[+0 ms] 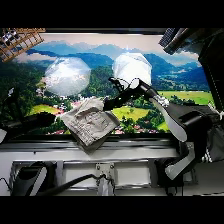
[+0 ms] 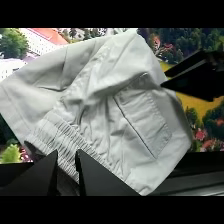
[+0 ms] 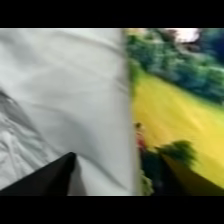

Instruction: Fold the clothes and pants, and hang the long-sleeved shirts on hangers.

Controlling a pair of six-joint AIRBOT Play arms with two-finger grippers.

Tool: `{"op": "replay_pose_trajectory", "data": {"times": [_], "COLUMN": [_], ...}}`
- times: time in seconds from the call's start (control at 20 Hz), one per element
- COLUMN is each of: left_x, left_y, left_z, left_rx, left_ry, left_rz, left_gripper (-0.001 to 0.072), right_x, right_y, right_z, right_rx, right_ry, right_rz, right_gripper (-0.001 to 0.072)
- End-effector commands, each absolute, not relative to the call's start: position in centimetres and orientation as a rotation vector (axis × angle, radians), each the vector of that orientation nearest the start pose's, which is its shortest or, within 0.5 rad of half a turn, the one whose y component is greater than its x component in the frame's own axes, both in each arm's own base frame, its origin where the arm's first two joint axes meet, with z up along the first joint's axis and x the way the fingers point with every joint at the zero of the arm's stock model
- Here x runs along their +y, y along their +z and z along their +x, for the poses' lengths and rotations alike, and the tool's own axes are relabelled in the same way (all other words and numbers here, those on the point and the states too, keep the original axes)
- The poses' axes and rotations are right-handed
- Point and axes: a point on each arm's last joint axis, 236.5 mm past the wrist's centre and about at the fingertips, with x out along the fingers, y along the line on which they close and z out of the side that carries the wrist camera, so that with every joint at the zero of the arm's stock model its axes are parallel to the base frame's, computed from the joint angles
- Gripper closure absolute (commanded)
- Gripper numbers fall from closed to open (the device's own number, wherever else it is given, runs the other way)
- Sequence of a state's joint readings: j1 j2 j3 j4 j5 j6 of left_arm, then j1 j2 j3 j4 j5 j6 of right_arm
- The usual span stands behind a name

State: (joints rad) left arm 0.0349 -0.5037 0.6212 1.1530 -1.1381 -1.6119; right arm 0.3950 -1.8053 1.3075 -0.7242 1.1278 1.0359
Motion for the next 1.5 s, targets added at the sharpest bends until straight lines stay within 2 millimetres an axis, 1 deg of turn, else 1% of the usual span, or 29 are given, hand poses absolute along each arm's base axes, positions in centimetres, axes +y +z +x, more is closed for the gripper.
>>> {"op": "replay_pose_trajectory", "data": {"times": [0.0, 0.1, 0.15, 0.2, 0.25, 0.35, 0.4, 0.5, 0.55, 0.65, 0.75, 0.8, 0.9, 1.05, 1.15, 1.2, 1.3, 1.4, 1.45], "left_x": [-7.9, -7.9, -7.9, -7.9, -7.9, -7.9, -7.9, -7.9, -7.9, -7.9, -7.9, -7.9, -7.9, -7.9, -7.9, -7.9, -7.9, -7.8, -7.8], "left_y": [6.2, 6.2, 6.2, 6.2, 6.1, 6.1, 6.1, 6.1, 6.1, 6.1, 6.1, 6.2, 6.2, 6.2, 6.2, 6.2, 6.2, 6.3, 6.3], "left_z": [24.4, 24.4, 24.4, 24.4, 24.4, 24.4, 24.4, 24.4, 24.4, 24.4, 24.4, 24.4, 24.4, 24.4, 24.4, 24.4, 24.5, 24.6, 24.6], "left_rx": [0.997, 0.997, 0.997, 0.998, 0.998, 0.998, 0.998, 0.998, 0.998, 0.998, 0.998, 0.998, 0.997, 0.997, 0.997, 0.996, 0.993, 0.988, 0.985], "left_ry": [-0.206, -0.206, -0.206, -0.207, -0.207, -0.207, -0.207, -0.207, -0.207, -0.207, -0.207, -0.207, -0.207, -0.207, -0.207, -0.207, -0.206, -0.205, -0.205], "left_rz": [-0.407, -0.407, -0.407, -0.406, -0.407, -0.407, -0.407, -0.407, -0.407, -0.407, -0.407, -0.407, -0.407, -0.407, -0.407, -0.407, -0.408, -0.408, -0.408], "left_gripper": [0.0589, 0.0589, 0.0589, 0.0589, 0.0589, 0.0589, 0.0590, 0.0589, 0.0589, 0.0589, 0.0589, 0.0590, 0.0589, 0.0589, 0.0589, 0.0589, 0.0589, 0.0589, 0.0589], "right_x": [33.2, 34.3, 34.6, 34.8, 34.8, 34.0, 33.4, 31.5, 30.1, 26.5, 21.8, 19.2, 14.0, 6.5, 1.4, -1.1, -5.8, -9.5, -10.9], "right_y": [-10.1, -10.0, -10.0, -10.0, -10.0, -9.6, -9.0, -7.7, -7.0, -5.9, -4.7, -3.9, -1.9, 1.8, 4.1, 4.9, 6.4, 7.6, 8.3], "right_z": [32.3, 31.6, 31.5, 31.3, 31.3, 31.9, 32.2, 33.6, 34.6, 36.7, 38.8, 39.8, 41.3, 42.5, 42.6, 42.3, 40.6, 38.7, 37.8], "right_rx": [1.473, 1.477, 1.479, 1.478, 1.486, 1.501, 1.496, 1.471, 1.454, 1.429, 1.405, 1.383, 1.331, 1.232, 1.166, 1.151, 1.152, 1.154, 1.151], "right_ry": [1.020, 1.037, 1.035, 1.036, 1.025, 0.994, 0.991, 0.948, 0.904, 0.785, 0.632, 0.550, 0.403, 0.218, 0.112, 0.054, -0.074, -0.181, -0.213], "right_rz": [0.189, 0.196, 0.195, 0.195, 0.205, 0.236, 0.244, 0.244, 0.233, 0.220, 0.217, 0.210, 0.209, 0.241, 0.243, 0.254, 0.335, 0.423, 0.446], "right_gripper": [0.0157, 0.0286, 0.0426, 0.0613, 0.0683, 0.0683, 0.0683, 0.0684, 0.0684, 0.0684, 0.0684, 0.0684, 0.0684, 0.0684, 0.0684, 0.0684, 0.0683, 0.0684, 0.0684]}}
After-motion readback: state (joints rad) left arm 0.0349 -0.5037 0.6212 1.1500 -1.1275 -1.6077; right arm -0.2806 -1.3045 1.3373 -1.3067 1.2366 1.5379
